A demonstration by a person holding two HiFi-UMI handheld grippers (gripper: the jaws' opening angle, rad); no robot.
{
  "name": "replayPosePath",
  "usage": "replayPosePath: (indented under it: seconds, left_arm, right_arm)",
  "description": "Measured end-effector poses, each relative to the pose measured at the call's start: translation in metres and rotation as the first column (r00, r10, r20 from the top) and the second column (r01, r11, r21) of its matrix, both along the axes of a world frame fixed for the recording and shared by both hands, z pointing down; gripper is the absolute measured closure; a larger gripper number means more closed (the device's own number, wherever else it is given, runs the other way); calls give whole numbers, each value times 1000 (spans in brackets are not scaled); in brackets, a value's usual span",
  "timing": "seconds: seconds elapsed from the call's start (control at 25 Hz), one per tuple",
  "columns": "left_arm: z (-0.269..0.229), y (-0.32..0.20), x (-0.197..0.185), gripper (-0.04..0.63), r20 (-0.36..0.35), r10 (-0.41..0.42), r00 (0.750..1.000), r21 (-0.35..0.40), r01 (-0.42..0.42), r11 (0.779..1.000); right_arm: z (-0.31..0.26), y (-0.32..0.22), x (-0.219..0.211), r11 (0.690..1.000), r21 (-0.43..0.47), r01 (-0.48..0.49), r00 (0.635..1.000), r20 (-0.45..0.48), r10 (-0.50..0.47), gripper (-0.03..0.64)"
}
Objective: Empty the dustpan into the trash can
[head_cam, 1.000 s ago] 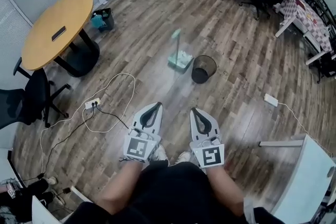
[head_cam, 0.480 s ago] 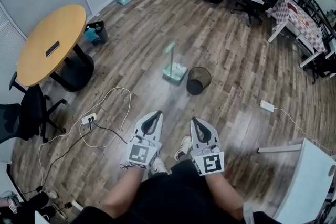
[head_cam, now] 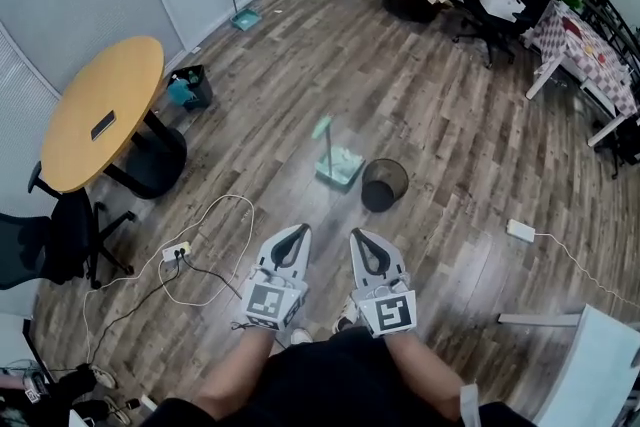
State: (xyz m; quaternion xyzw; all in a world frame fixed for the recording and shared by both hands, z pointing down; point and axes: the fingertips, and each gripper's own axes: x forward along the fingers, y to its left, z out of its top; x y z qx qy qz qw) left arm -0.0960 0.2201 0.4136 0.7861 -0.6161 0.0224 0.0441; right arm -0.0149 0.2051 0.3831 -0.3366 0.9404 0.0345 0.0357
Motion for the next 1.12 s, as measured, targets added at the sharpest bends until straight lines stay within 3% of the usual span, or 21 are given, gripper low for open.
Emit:
replayPosePath:
  seconds: [0.52, 0.76, 1.12]
  left_arm:
    - [3, -104, 12, 572, 12, -15, 1000, -20, 15, 1000]
    - [18, -152, -11, 572, -2, -6, 1000, -28, 6, 1000]
    - [5, -239, -55, 572, 0, 108, 994, 3, -108, 994]
  right_arm:
    - [9, -106, 35, 1000, -5, -13, 1000, 1, 13, 592]
    - [13, -147, 10, 1000, 28, -10, 1000, -26, 10, 592]
    - [1, -217, -40, 995, 40, -91, 995, -31, 92, 592]
